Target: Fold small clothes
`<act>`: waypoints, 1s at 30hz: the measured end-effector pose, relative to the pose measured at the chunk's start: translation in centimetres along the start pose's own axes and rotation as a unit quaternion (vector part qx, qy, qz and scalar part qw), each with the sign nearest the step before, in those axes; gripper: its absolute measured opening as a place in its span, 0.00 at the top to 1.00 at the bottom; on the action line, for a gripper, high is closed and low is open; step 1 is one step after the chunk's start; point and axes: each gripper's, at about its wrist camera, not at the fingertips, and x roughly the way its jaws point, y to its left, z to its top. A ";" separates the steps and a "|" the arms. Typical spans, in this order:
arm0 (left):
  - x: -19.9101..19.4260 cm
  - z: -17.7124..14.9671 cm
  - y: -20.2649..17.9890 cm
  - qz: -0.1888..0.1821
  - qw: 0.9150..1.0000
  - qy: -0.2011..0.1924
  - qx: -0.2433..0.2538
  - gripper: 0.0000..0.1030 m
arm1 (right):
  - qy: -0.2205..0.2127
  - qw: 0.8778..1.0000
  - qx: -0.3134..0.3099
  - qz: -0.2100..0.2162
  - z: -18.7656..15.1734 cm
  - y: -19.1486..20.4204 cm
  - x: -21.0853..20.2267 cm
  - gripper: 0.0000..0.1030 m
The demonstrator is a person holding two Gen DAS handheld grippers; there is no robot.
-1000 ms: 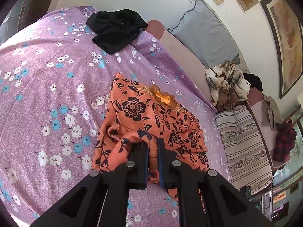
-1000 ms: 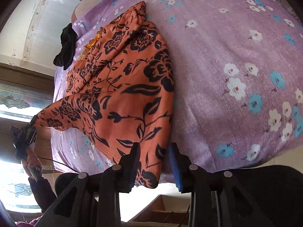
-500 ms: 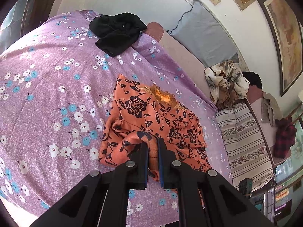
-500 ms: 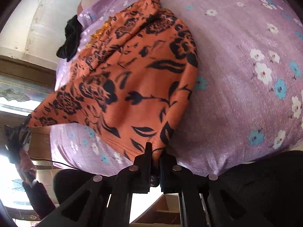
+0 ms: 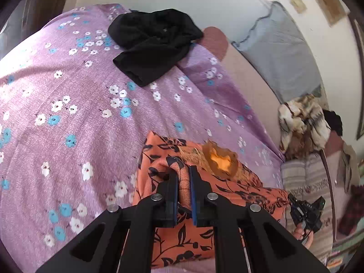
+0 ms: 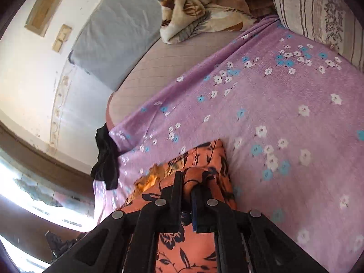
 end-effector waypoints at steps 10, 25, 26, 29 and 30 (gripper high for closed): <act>7.5 0.5 3.2 0.024 0.995 -0.078 -0.057 0.86 | 0.051 0.997 0.065 0.014 2.8 -5.7 10.0 0.89; -1.7 -8.9 -2.5 0.156 0.980 -0.124 0.011 0.09 | -0.031 0.998 0.025 0.056 -1.1 0.1 1.5 0.29; -0.6 -10.0 -2.9 0.178 0.979 -0.093 0.027 0.09 | -0.002 1.000 -0.014 0.028 -2.1 1.6 2.6 0.40; 1.9 -12.5 -3.3 0.220 0.973 -0.044 0.053 0.09 | 0.080 0.988 -0.132 -0.024 -6.3 6.4 6.3 0.63; 2.5 -12.8 -3.3 0.229 0.971 -0.030 0.057 0.09 | 0.106 0.981 -0.159 -0.031 -7.9 7.7 7.7 0.63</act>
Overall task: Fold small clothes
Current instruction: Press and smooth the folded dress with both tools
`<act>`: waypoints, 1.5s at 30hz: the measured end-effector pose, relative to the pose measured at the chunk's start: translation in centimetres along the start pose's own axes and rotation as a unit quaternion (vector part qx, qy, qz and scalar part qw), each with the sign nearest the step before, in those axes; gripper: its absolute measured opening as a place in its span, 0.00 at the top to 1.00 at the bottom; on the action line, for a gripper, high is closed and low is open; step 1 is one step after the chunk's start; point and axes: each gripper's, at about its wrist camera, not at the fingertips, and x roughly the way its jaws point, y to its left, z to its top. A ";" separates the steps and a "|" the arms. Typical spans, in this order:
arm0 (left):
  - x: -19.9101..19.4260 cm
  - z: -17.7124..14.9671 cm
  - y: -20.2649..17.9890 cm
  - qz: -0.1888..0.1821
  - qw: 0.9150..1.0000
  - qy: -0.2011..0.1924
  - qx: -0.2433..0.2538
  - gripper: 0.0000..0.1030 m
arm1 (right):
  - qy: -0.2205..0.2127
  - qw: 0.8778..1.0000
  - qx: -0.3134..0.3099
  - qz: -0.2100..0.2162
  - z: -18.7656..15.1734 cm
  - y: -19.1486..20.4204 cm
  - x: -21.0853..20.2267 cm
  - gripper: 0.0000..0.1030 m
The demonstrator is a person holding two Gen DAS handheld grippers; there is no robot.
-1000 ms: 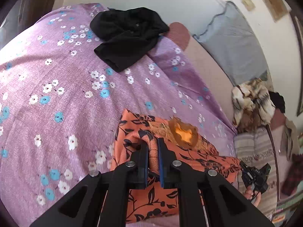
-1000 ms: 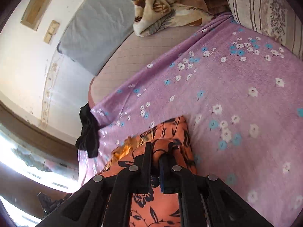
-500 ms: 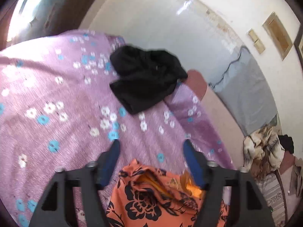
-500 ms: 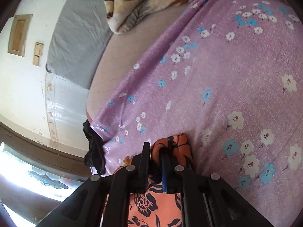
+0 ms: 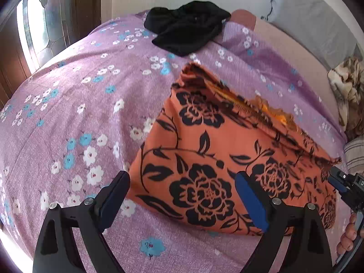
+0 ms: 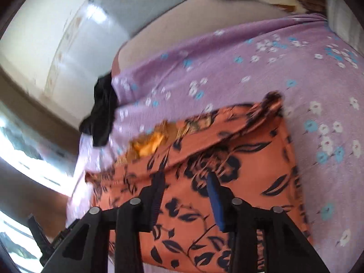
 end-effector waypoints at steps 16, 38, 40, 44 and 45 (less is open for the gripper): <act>5.9 3.5 0.8 0.043 0.997 0.053 0.022 0.09 | 0.021 0.993 -0.074 -0.092 7.5 7.7 16.0 0.62; 3.3 1.9 1.8 0.096 0.995 0.011 0.037 0.01 | -0.024 0.992 0.001 -0.123 -1.7 -2.4 -2.3 0.58; 1.9 0.9 1.3 0.101 0.993 -0.005 0.054 0.01 | -0.014 0.995 0.002 -0.101 -3.2 -1.9 -3.0 0.56; 3.5 -1.0 0.1 0.089 0.992 0.048 0.081 0.01 | 0.065 0.992 0.034 -0.099 -6.5 -2.4 -0.8 0.50; 4.0 -1.5 0.2 0.087 0.991 0.066 0.077 0.01 | 0.089 0.990 0.039 -0.107 -7.4 -2.9 0.0 0.50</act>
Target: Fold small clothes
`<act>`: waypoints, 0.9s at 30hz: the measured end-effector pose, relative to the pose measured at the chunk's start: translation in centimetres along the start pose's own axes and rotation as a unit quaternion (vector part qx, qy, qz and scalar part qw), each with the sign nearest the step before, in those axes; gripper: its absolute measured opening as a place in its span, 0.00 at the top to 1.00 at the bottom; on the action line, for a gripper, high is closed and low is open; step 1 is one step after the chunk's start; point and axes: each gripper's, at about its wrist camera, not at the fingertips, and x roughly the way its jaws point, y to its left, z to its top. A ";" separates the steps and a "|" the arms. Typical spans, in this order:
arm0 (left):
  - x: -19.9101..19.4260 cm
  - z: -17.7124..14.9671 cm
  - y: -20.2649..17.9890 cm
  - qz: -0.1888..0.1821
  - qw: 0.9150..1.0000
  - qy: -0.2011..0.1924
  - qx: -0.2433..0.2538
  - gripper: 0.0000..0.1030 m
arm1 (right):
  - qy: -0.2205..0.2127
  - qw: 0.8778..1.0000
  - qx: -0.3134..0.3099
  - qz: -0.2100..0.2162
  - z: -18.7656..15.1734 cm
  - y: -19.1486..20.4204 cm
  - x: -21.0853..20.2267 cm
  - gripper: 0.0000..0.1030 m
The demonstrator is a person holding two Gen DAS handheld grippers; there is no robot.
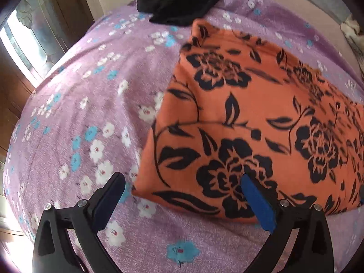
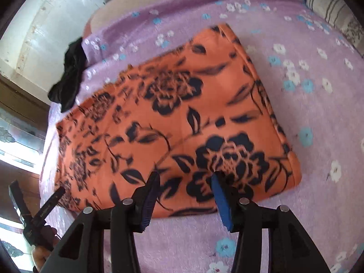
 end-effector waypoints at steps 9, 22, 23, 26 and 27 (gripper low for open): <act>-2.9 -4.4 3.1 -0.086 0.994 0.007 -0.072 0.01 | -0.030 0.991 0.079 0.100 -3.1 -3.6 -4.5 0.39; -2.3 -3.2 2.3 -0.214 0.970 -0.004 -0.113 0.02 | -0.002 0.969 0.182 0.166 -3.9 -6.3 -2.1 0.34; -2.3 -2.9 2.3 -0.213 0.970 -0.009 -0.120 0.02 | 0.000 0.968 0.189 0.165 -3.7 -6.5 -1.6 0.34; -1.9 -1.8 2.7 -0.227 0.963 -0.026 -0.143 0.02 | -0.008 0.959 0.213 0.189 -3.2 -7.2 -0.5 0.34; -1.5 -1.6 2.7 -0.230 0.961 -0.027 -0.149 0.02 | -0.014 0.955 0.220 0.199 -3.0 -7.5 -0.2 0.34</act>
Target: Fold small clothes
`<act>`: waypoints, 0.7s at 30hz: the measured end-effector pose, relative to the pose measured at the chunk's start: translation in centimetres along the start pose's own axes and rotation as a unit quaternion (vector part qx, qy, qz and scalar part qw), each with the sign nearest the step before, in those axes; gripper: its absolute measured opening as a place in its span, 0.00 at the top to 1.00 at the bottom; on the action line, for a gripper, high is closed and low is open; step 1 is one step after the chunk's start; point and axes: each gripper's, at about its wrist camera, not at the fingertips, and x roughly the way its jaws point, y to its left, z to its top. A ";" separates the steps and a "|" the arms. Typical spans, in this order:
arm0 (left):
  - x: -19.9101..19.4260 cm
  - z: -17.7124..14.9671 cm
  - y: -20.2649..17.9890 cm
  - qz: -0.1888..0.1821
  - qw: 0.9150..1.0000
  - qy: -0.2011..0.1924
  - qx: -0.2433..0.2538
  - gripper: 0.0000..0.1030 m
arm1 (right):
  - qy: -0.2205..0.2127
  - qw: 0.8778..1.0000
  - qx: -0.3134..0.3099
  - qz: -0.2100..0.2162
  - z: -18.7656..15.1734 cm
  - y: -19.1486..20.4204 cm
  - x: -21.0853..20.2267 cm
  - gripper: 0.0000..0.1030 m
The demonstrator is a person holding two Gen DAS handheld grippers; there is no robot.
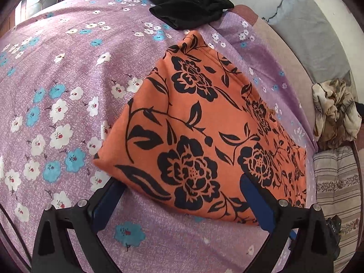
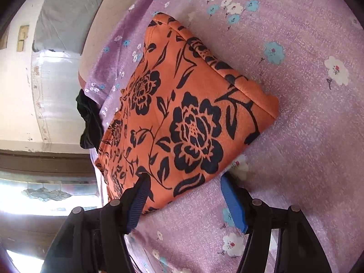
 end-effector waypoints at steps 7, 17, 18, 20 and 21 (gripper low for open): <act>0.2 0.2 -0.1 0.005 1.000 -0.031 -0.001 0.47 | -0.058 0.995 0.029 0.079 1.4 -1.7 0.2 0.34; 1.0 0.5 0.0 -0.027 0.998 -0.040 -0.027 0.28 | -0.066 0.994 0.003 0.092 3.0 -0.8 1.7 0.36; 1.0 0.5 0.0 -0.028 0.998 -0.043 -0.030 0.28 | -0.066 0.993 0.007 0.096 3.2 -0.9 1.7 0.36; 0.7 0.5 0.1 -0.031 0.997 -0.055 -0.036 0.40 | -0.066 0.993 0.005 0.096 3.3 -0.8 1.9 0.39; 0.6 0.6 0.0 -0.027 0.997 -0.061 -0.031 0.58 | -0.066 0.994 -0.001 0.089 3.4 -0.6 2.0 0.41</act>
